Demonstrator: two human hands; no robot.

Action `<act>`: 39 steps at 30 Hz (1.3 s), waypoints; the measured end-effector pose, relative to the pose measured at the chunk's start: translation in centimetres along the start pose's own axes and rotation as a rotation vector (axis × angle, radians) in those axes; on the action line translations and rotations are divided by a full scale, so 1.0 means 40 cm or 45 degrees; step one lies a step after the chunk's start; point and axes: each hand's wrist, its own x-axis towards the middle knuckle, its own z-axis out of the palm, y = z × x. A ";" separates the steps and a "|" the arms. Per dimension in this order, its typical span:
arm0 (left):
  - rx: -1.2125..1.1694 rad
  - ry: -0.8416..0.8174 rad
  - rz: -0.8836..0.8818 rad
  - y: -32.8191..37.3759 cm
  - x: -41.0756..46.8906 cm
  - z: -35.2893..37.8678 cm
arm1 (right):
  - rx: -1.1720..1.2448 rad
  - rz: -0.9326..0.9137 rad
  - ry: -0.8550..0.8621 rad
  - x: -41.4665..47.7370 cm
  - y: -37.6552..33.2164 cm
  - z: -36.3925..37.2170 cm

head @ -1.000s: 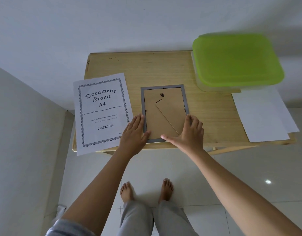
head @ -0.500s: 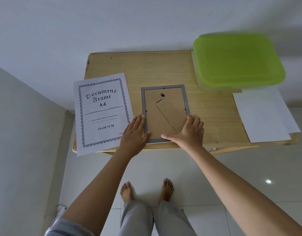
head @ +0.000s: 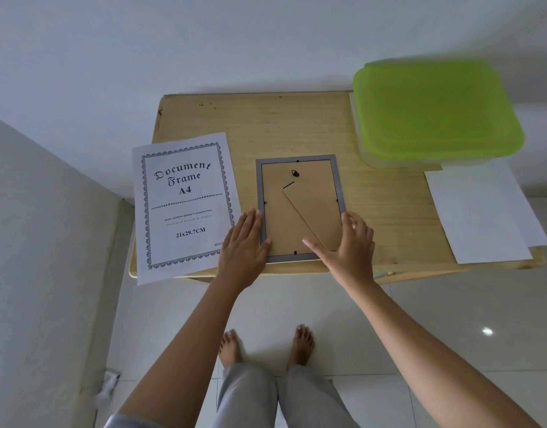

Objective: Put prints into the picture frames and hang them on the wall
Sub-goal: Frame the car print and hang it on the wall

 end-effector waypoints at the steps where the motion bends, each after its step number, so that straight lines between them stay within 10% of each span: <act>1: -0.009 0.013 0.002 0.000 -0.002 0.005 | 0.084 -0.021 0.025 0.012 0.005 -0.003; 39: 0.197 0.236 -0.034 0.003 -0.005 0.054 | 0.081 -0.133 -0.060 0.354 -0.117 0.100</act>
